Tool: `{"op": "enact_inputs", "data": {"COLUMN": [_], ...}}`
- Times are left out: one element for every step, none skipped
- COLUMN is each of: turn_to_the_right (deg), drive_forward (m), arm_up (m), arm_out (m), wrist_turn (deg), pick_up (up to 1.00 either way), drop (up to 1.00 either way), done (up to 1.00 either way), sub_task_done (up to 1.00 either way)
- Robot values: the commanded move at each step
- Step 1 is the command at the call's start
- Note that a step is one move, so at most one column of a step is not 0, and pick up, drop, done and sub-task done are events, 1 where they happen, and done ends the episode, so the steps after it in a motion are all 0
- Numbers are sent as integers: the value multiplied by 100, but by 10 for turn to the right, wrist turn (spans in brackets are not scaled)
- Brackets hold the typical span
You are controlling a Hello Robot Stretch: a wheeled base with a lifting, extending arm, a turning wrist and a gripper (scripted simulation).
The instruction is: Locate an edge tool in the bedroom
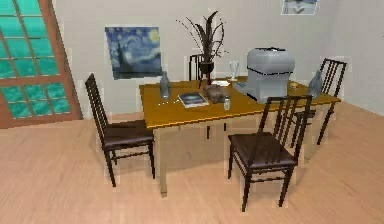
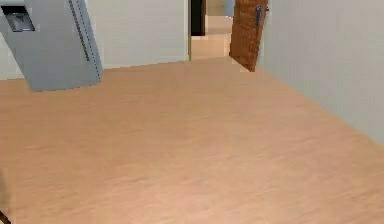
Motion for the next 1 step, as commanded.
{"op": "enact_inputs", "data": {"turn_to_the_right": [240], "drive_forward": [0], "arm_up": [0], "arm_out": [0], "wrist_turn": [0], "pick_up": [0], "drop": [0], "done": [0], "sub_task_done": [0]}}
